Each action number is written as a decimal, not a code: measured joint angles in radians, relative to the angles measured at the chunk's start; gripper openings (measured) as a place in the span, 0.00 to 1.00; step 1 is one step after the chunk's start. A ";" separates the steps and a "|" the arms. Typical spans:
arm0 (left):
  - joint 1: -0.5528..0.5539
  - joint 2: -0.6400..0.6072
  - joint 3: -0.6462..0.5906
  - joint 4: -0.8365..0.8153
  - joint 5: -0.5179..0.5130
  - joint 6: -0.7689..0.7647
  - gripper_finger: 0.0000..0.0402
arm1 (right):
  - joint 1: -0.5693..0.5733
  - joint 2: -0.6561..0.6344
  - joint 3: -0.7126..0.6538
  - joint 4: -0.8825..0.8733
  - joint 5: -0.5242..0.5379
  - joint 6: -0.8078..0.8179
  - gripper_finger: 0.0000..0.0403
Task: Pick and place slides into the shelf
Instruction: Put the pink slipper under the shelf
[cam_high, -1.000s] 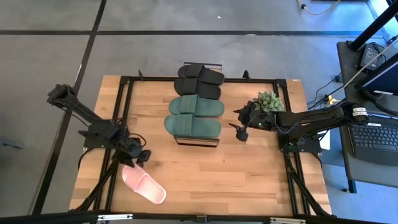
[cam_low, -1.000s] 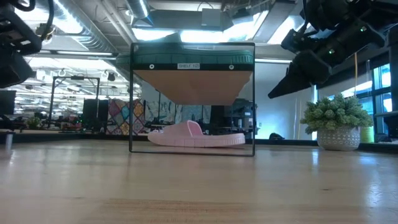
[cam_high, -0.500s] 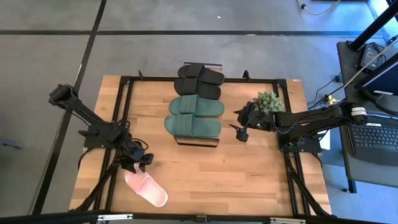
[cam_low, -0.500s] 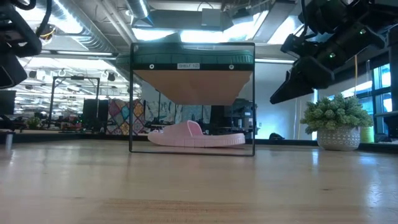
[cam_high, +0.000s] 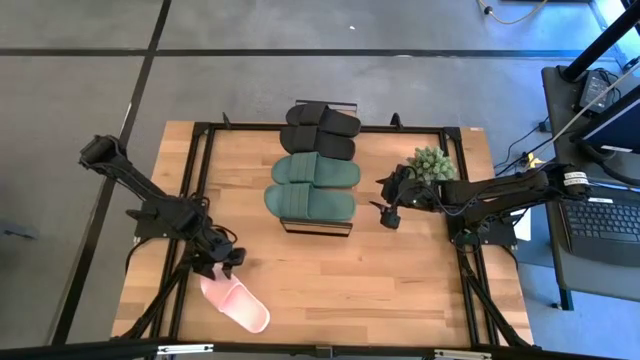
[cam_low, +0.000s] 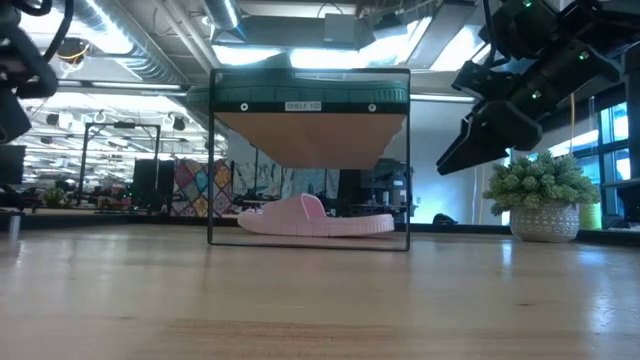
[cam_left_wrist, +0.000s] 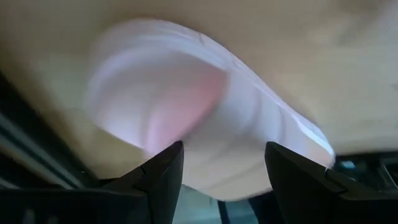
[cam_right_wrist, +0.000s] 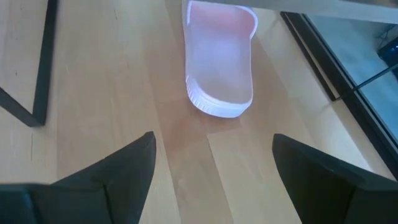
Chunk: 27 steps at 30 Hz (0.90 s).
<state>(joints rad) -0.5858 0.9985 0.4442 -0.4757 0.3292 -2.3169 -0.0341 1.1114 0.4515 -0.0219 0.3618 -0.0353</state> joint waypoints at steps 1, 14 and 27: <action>0.000 0.005 0.000 0.024 -0.009 0.006 0.54 | 0.000 0.000 0.000 0.000 0.000 0.000 0.79; -0.001 0.071 0.002 0.085 0.035 0.023 0.54 | 0.000 0.000 0.000 0.001 0.000 0.000 0.79; 0.000 0.066 0.001 0.083 0.096 0.042 0.54 | 0.000 0.000 0.000 0.002 0.000 0.001 0.79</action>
<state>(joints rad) -0.5862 1.0649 0.4454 -0.3930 0.4255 -2.2745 -0.0341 1.1118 0.4515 -0.0196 0.3616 -0.0345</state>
